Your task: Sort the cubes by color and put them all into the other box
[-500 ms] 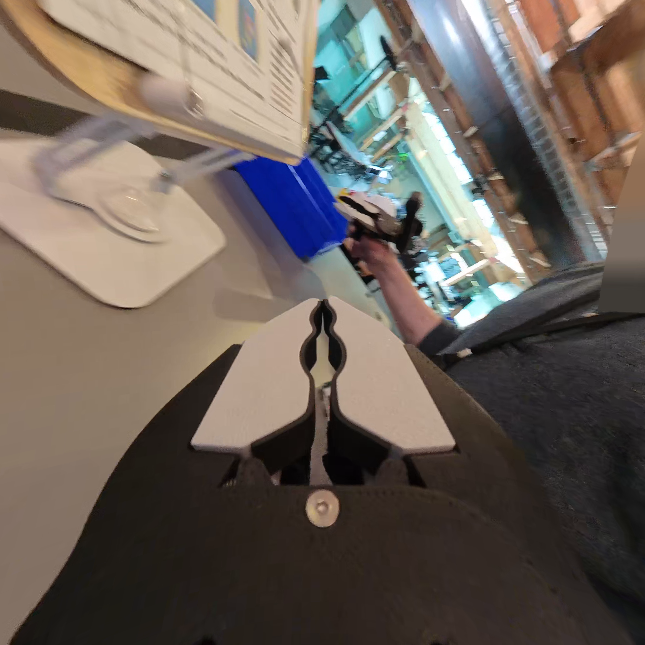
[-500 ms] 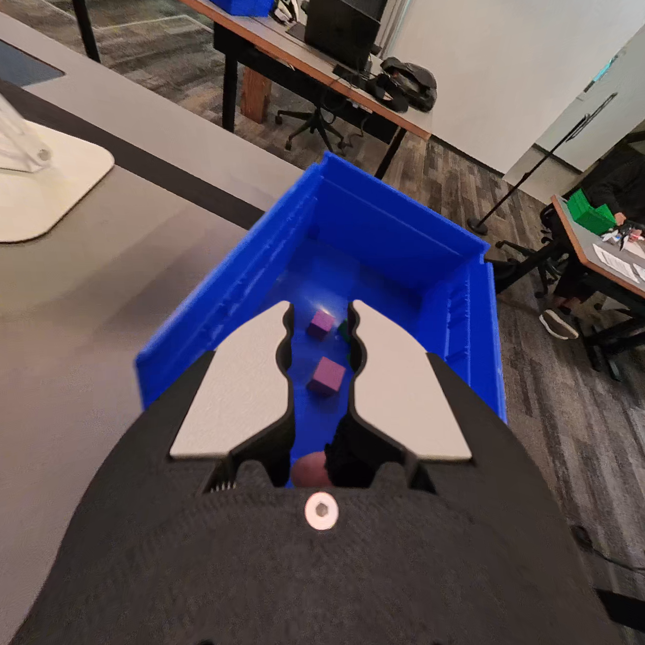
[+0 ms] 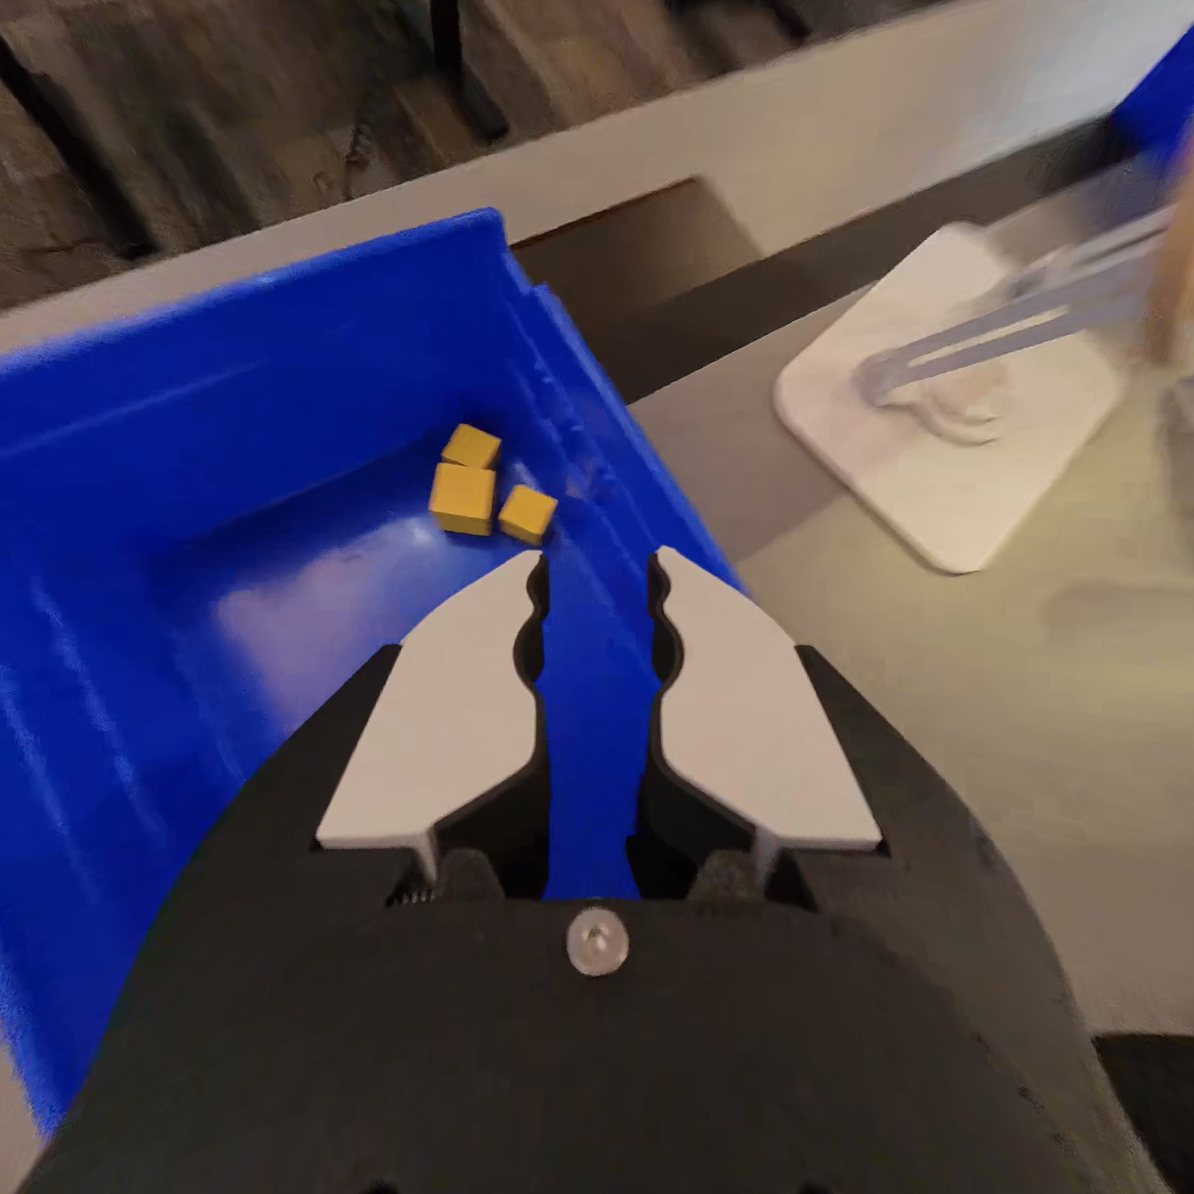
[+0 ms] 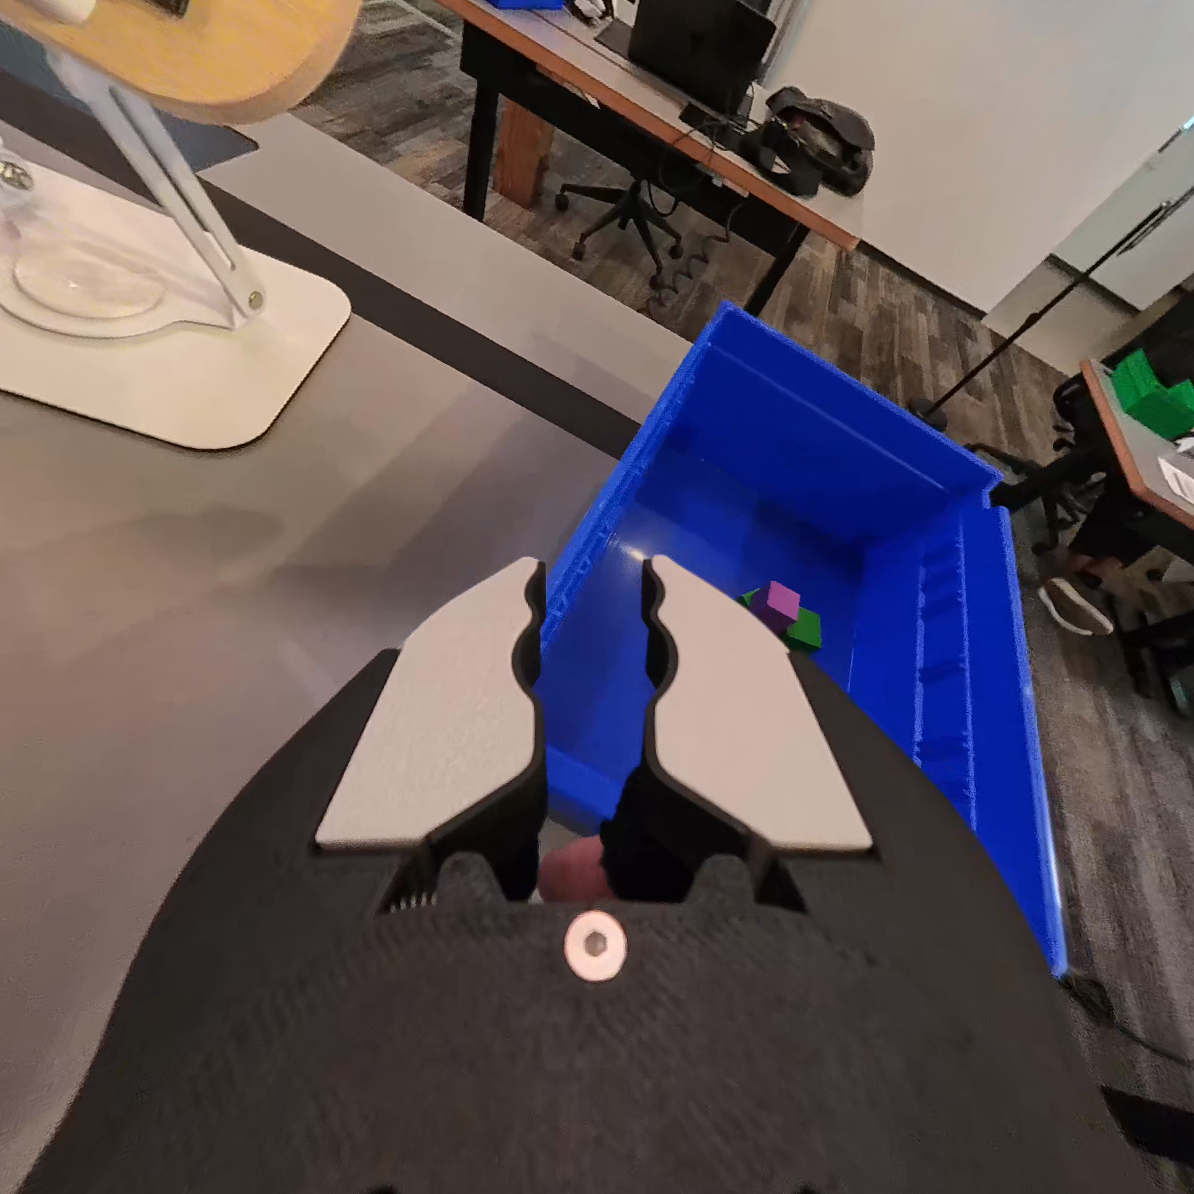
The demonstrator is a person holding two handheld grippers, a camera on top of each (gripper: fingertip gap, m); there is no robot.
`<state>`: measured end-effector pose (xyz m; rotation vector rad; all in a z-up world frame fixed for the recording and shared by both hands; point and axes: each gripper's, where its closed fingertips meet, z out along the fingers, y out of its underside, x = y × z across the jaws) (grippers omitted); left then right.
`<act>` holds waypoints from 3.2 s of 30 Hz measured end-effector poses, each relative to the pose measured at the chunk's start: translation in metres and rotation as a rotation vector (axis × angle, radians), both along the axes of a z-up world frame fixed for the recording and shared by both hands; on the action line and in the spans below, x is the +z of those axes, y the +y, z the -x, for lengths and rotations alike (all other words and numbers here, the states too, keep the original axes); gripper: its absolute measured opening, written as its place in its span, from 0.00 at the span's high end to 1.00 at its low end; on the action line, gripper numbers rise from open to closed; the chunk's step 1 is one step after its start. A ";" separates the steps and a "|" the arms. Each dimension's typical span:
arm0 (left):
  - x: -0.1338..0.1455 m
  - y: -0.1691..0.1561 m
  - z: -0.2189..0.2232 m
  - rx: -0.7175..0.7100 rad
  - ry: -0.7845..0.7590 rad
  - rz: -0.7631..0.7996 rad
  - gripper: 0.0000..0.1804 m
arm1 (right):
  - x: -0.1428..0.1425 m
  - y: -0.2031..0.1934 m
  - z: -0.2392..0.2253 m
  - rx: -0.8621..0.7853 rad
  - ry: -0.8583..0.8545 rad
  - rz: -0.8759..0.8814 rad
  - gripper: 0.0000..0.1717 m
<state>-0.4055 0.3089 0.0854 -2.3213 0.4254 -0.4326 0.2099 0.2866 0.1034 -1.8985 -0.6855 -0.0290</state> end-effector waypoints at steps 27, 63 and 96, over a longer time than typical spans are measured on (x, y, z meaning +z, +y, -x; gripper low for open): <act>-0.106 0.076 0.031 -0.080 0.076 0.201 0.73 | 0.003 -0.004 0.003 -0.005 -0.046 -0.006 0.84; -0.085 0.083 0.024 -0.127 0.122 -0.022 0.83 | 0.011 -0.010 0.053 0.117 -0.077 -0.035 0.85; 0.111 -0.168 -0.316 -0.458 -1.357 0.106 0.84 | 0.095 -0.129 0.330 0.776 -0.153 -0.690 0.83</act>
